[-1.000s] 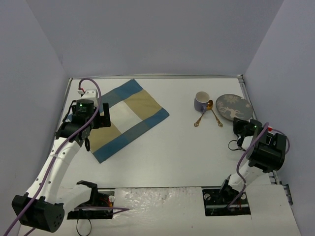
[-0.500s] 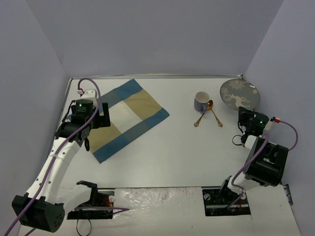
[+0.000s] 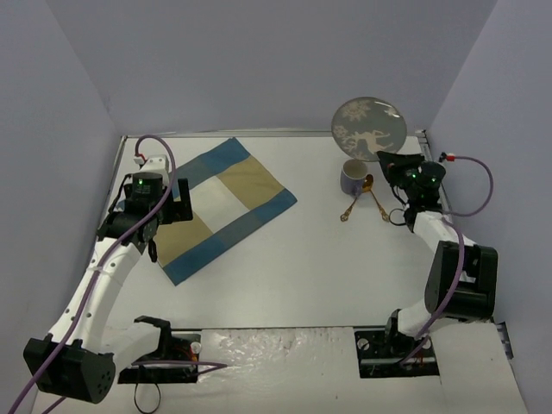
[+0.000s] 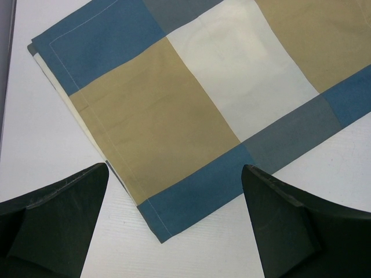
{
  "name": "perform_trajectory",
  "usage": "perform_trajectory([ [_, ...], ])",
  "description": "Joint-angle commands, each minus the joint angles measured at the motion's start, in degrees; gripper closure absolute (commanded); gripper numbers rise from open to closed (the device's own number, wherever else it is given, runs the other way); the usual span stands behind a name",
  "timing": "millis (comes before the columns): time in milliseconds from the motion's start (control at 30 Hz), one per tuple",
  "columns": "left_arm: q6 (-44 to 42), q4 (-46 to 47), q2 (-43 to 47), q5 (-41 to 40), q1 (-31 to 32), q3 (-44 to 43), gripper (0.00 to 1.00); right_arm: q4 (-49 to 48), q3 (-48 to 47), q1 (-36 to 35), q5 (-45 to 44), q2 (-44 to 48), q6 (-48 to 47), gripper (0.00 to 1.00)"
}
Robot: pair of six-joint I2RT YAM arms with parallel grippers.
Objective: Set the dinner table for one person
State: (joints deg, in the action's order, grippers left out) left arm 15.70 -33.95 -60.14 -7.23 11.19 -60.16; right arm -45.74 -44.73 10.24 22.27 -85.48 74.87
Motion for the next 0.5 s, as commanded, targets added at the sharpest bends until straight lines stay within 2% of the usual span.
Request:
perform_trajectory([
  [0,0.9,2.7,0.2,0.0,-0.6,-1.7,0.03,-11.3,-6.9,-7.9,5.4,-0.3,-0.7,1.00],
  [167,1.4,2.4,0.4,-0.9,-1.4,-1.7,0.03,-8.5,-13.4,-20.5,6.1,-6.8,-2.0,1.00],
  [400,2.1,1.8,1.3,-3.4,-2.1,-2.0,0.03,-9.2,-20.1,-33.3,5.7,-17.8,-2.1,1.00],
  [467,2.3,1.7,1.5,-4.0,-2.3,-2.0,0.03,-9.5,-21.7,-34.8,5.9,-20.9,-2.1,1.00],
])
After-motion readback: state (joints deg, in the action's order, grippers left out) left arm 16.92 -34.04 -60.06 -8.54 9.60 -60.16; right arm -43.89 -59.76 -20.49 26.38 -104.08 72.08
